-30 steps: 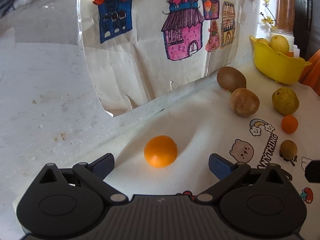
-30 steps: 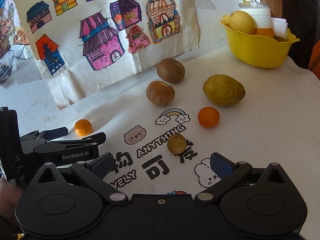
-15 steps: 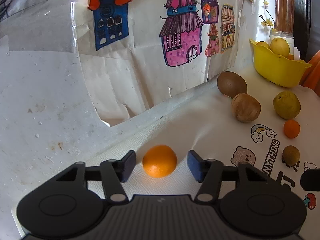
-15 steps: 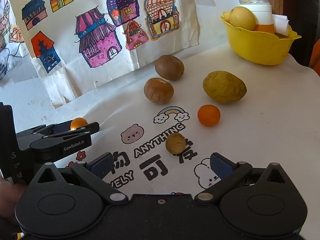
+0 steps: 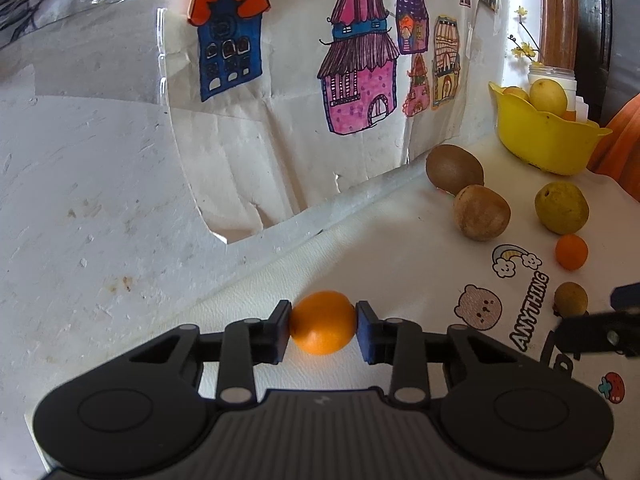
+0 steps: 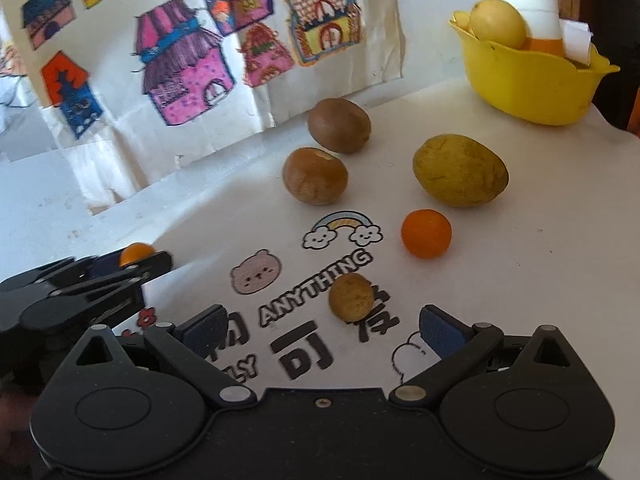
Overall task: Organize fruits
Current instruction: 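Close the right gripper on the small brown fruit while the left gripper holds the mandarin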
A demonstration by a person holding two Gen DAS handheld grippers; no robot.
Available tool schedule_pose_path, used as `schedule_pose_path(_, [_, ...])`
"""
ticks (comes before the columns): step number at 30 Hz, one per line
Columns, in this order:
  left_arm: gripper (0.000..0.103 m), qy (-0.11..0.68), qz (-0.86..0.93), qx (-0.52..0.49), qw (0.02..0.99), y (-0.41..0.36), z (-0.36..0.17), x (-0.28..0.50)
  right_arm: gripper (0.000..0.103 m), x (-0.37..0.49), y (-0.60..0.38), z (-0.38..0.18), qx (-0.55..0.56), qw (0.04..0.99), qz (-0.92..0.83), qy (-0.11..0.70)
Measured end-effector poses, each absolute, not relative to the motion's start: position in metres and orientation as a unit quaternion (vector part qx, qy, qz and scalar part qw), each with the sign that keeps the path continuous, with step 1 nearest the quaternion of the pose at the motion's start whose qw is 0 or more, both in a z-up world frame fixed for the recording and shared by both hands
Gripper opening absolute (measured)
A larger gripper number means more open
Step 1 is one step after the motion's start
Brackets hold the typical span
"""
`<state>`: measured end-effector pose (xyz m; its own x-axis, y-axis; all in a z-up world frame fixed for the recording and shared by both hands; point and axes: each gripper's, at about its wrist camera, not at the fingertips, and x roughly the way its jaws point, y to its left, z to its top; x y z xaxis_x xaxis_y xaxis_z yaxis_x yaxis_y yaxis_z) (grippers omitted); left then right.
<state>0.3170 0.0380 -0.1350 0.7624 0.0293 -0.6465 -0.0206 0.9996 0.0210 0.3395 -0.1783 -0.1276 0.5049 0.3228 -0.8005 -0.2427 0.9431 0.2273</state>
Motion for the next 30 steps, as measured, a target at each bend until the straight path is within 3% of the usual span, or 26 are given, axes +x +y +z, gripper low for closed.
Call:
schedule_pose_path(2, [0.037, 0.344, 0.013, 0.007, 0.939, 0.038, -0.135, 0.316, 0.089, 0.345, -0.180, -0.133, 0.047, 0.863, 0.163, 0.475])
schedule_pose_path(8, [0.037, 0.344, 0.014, 0.007, 0.939, 0.037, -0.134, 0.316, 0.083, 0.354, -0.176, -0.135, 0.012, 0.871, 0.158, 0.466])
schedule_pose_path(13, [0.037, 0.344, 0.014, 0.007, 0.939, 0.038, -0.135, 0.316, 0.062, 0.351, -0.169, -0.134, -0.040, 0.876, 0.155, 0.455])
schedule_pose_path(17, [0.037, 0.344, 0.014, 0.009, 0.939, 0.038, -0.135, 0.316, 0.053, 0.349, -0.169, -0.135, -0.057, 0.878, 0.157, 0.448])
schedule_pose_path(20, [0.037, 0.344, 0.014, 0.010, 0.939, 0.038, -0.135, 0.316, 0.028, 0.349, -0.168, -0.134, -0.062, 0.879, 0.158, 0.446])
schedule_pose_path(30, [0.037, 0.345, 0.012, 0.018, 0.938, 0.034, -0.135, 0.310, 0.028, 0.337, -0.161, -0.125, -0.056, 0.870, 0.171, 0.460])
